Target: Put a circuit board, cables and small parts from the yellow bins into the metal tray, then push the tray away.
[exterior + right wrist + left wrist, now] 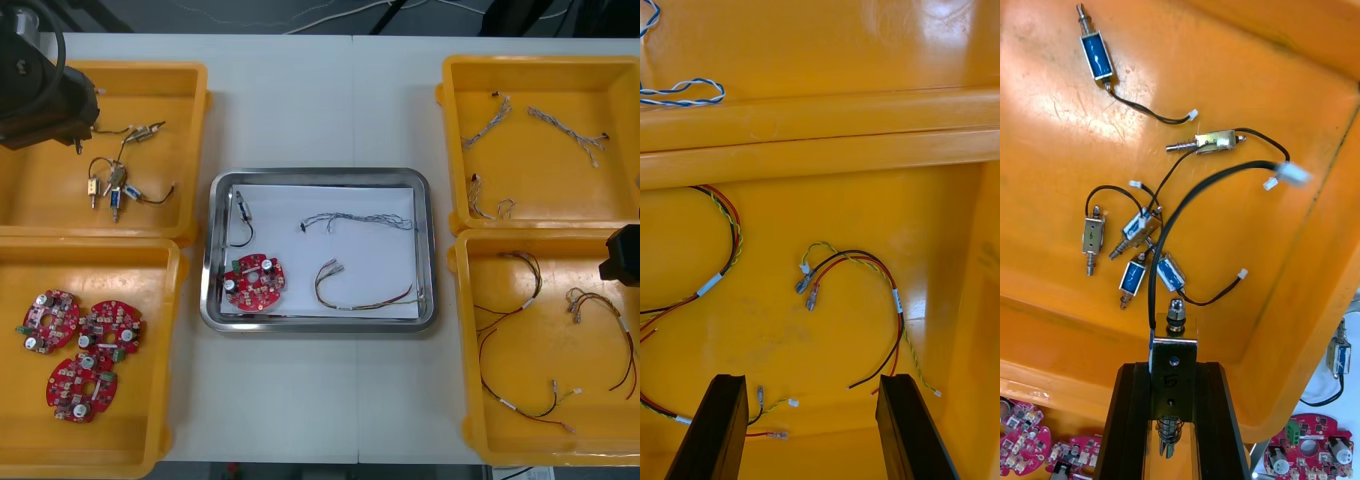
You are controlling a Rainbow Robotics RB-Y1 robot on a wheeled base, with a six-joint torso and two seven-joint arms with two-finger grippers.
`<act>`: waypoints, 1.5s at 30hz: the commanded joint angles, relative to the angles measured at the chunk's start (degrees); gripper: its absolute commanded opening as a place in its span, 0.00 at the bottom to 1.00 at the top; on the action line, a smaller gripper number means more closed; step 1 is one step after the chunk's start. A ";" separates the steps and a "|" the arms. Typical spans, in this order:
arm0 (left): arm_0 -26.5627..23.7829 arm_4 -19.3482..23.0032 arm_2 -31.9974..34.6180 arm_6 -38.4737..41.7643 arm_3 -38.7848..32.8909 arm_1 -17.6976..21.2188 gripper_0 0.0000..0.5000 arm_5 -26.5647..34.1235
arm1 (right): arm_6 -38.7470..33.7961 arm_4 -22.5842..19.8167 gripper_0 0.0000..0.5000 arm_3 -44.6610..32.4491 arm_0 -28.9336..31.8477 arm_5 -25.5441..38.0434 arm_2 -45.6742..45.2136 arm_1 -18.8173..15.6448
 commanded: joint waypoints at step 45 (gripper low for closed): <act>-4.80 -2.61 -28.18 19.04 -8.22 -13.24 0.00 -2.82 | -0.78 0.37 1.00 -1.66 0.63 0.20 -1.96 -1.06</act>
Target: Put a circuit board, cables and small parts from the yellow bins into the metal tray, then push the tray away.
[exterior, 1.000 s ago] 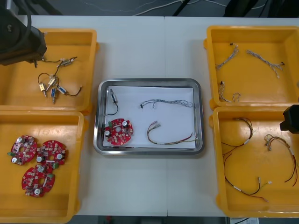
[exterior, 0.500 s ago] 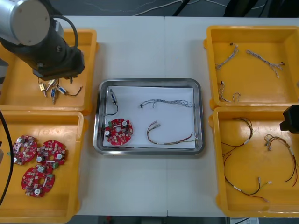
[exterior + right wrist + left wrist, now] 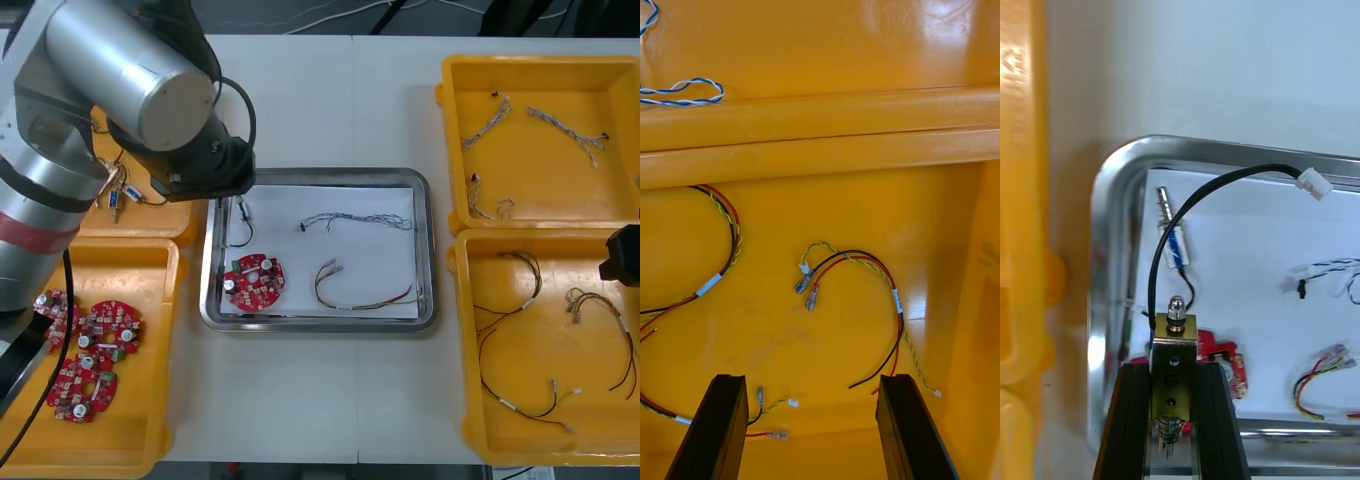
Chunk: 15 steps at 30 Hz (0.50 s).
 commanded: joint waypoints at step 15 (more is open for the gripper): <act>-2.72 -5.86 -9.75 6.14 3.63 -7.33 0.00 -5.36 | -0.78 0.37 1.00 -1.65 0.60 0.20 -1.94 -1.06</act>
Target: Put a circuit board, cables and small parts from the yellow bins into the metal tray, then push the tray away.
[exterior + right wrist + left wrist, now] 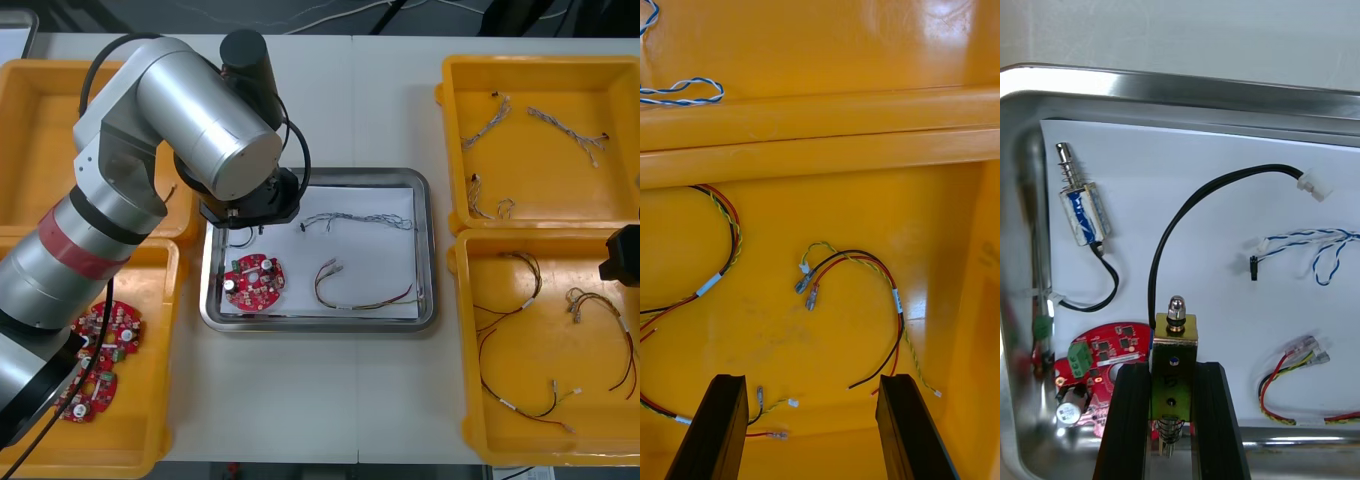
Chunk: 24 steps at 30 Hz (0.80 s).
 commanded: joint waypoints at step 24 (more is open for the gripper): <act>-2.71 -4.75 -4.20 -2.21 12.43 -3.80 0.00 -8.95 | -0.78 0.36 1.00 -1.65 0.60 0.20 -1.93 -1.06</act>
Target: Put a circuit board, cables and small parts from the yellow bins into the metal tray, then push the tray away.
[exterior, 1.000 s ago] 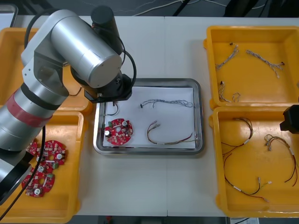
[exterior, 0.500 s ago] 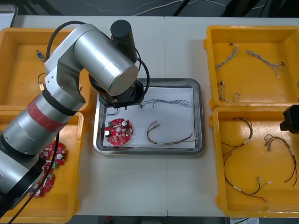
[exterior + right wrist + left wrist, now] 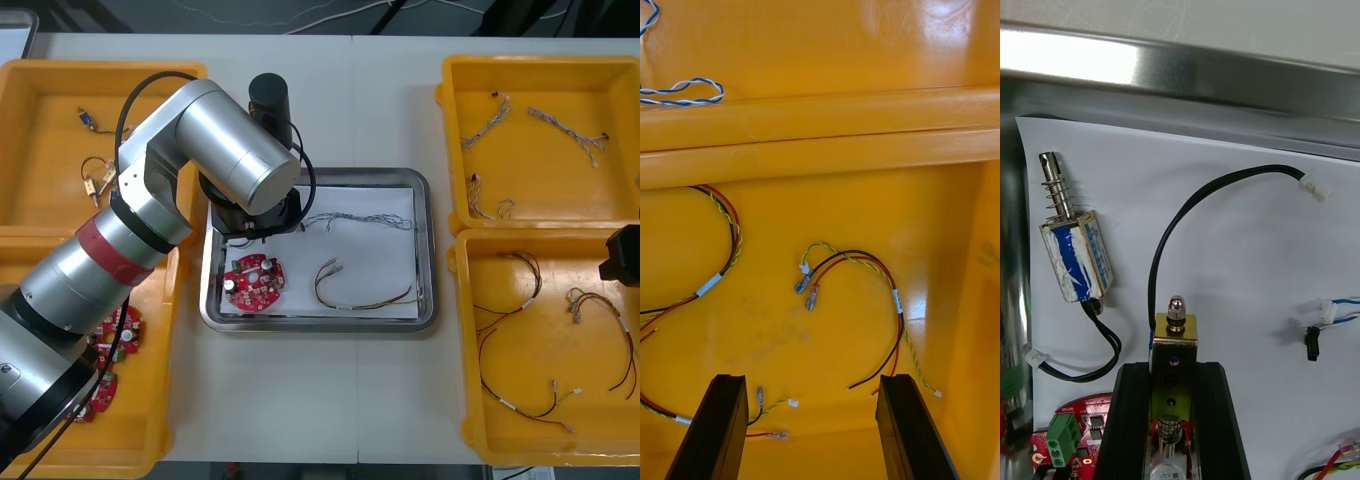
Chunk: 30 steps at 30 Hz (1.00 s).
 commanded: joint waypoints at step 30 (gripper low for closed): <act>-2.68 -0.36 -0.21 -2.36 1.89 -1.50 1.00 -4.53 | -0.78 0.36 1.00 -1.64 0.60 0.20 -1.93 -1.06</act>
